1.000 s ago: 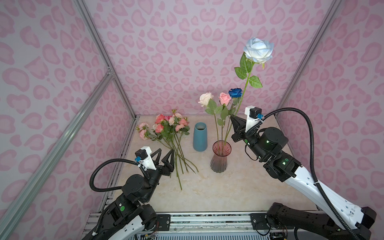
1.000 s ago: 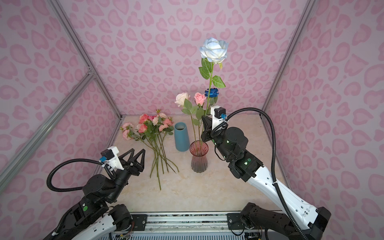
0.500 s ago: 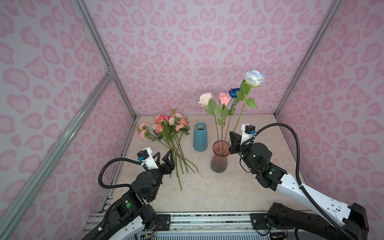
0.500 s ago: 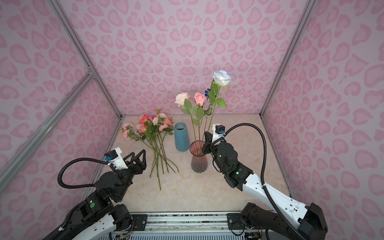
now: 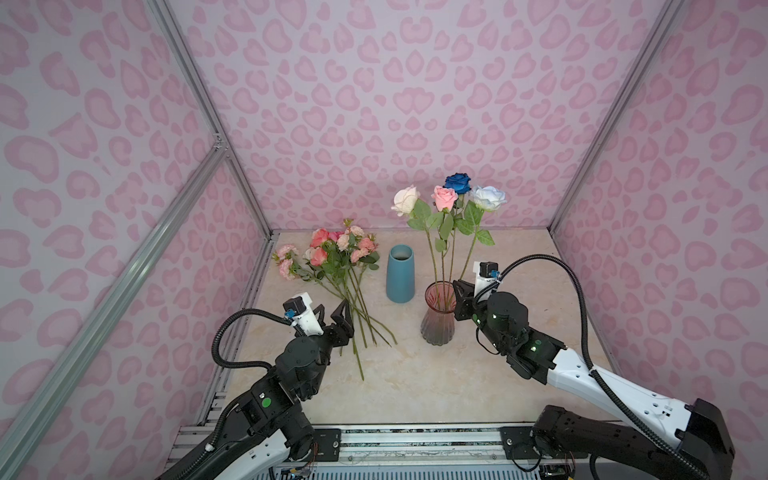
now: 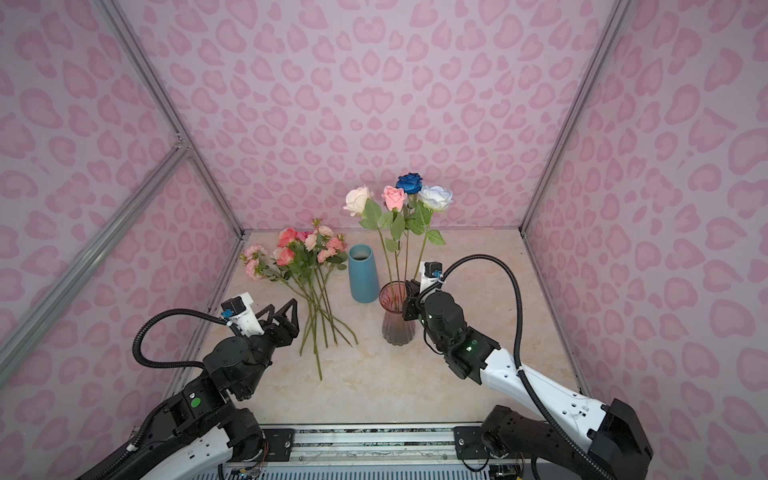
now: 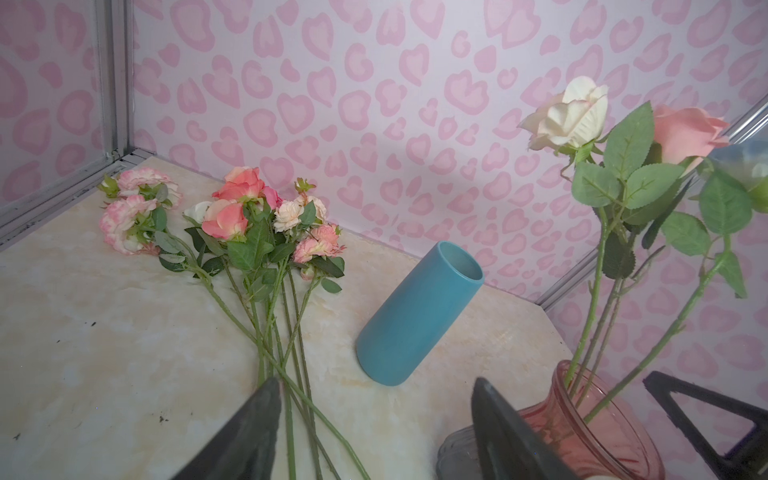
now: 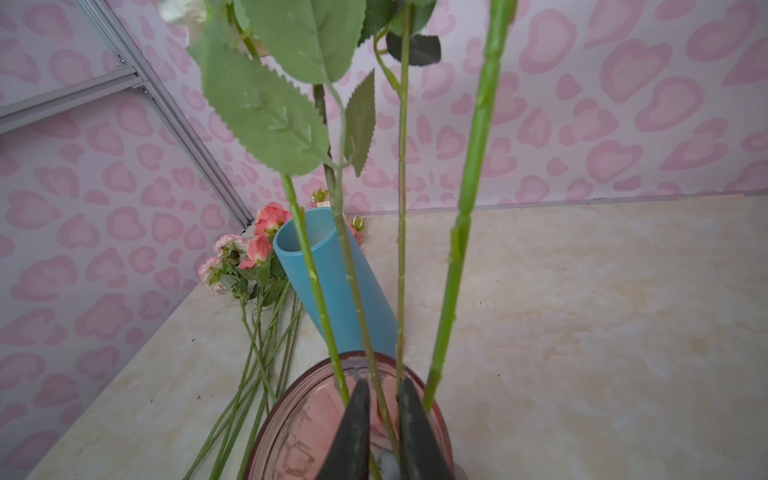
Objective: Arrange the flowers into the vase
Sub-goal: 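Lower the pale blue rose stem into the pink vase and open the right gripper, then grasp a rose stem in the pile with the left gripper while the right backs away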
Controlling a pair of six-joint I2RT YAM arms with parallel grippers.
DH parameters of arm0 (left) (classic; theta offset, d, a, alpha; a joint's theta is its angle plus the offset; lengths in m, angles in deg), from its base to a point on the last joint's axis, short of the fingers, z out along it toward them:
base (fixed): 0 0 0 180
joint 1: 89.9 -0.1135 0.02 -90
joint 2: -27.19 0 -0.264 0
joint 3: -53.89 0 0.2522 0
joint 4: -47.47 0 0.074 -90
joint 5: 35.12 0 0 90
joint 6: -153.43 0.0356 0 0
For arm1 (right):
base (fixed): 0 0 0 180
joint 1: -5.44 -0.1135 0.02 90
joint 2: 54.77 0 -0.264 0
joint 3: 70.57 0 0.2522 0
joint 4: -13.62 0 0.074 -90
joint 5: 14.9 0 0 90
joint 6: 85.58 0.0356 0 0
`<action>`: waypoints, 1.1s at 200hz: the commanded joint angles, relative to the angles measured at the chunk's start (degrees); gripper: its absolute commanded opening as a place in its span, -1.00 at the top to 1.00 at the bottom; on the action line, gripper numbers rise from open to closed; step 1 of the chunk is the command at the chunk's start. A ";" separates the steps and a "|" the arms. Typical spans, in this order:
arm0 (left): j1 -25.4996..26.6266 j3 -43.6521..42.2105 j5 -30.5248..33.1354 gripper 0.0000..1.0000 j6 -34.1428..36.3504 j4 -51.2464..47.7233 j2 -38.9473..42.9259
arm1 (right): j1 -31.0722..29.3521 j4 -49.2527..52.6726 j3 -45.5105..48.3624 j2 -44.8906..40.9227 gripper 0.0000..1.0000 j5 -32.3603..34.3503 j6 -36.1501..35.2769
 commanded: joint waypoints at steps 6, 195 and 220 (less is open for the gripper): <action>-0.01 -0.35 1.26 -0.46 0.40 1.55 -1.13 | -1.25 1.98 -0.02 -1.74 0.63 1.33 1.40; -22.53 21.34 -16.23 -0.78 -0.98 -18.93 -40.84 | 2.66 13.56 4.62 -21.49 0.30 6.19 2.15; -25.24 24.05 -19.12 -0.52 -0.54 -18.44 -46.71 | 5.17 11.92 7.27 -22.45 0.30 5.15 3.80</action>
